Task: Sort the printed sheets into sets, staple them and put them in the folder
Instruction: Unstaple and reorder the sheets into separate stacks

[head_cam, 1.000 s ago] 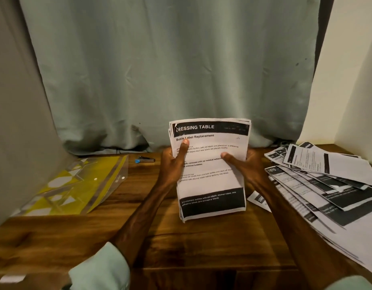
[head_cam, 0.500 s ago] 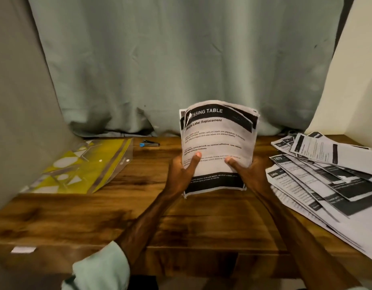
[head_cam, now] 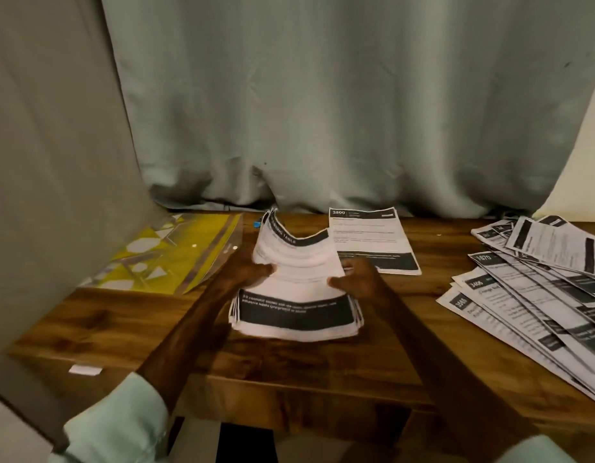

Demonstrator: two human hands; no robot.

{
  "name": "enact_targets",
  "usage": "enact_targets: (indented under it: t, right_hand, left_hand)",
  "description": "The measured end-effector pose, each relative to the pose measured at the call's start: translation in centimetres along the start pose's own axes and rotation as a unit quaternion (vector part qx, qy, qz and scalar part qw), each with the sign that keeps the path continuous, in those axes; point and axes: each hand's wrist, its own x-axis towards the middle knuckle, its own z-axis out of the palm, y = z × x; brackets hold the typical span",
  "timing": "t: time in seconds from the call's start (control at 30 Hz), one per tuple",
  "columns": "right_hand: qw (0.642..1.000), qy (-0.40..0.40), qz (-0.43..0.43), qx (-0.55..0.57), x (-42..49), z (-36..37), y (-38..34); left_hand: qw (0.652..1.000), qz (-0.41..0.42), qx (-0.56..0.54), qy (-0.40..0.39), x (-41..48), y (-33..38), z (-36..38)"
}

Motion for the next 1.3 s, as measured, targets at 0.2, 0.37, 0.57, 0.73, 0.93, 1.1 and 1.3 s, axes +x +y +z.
enact_targets:
  t: [0.2,0.37,0.57,0.73,0.93,1.1,1.3]
  right_hand:
    - [0.994,0.028,-0.033,-0.097,0.6,3.0,2.2]
    - [0.991,0.061,-0.046,-0.109,1.3,2.8,2.9]
    - [0.991,0.088,-0.055,-0.088,1.5,2.3,2.9]
    - [0.991,0.104,-0.059,-0.054,1.9,1.6,2.0]
    - [0.992,0.109,-0.039,-0.057,3.0,1.4,2.2]
    - [0.990,0.116,-0.045,-0.069,2.9,1.6,3.0]
    - [0.983,0.144,-0.090,-0.065,1.3,1.2,4.8]
  left_hand:
    - [1.000,0.002,0.018,0.008,-0.4,-3.1,0.0]
    - [0.999,0.014,0.024,0.041,0.3,-2.4,0.8]
    - [0.995,0.038,0.015,0.086,0.9,-2.4,1.8]
    - [0.992,0.044,-0.004,0.120,1.7,-1.7,1.4]
    - [0.997,0.038,0.034,0.065,2.5,-1.4,1.4]
    - [0.991,0.056,0.098,0.069,2.6,-2.4,2.4]
    - [0.964,0.052,0.235,0.116,1.6,-1.9,4.6]
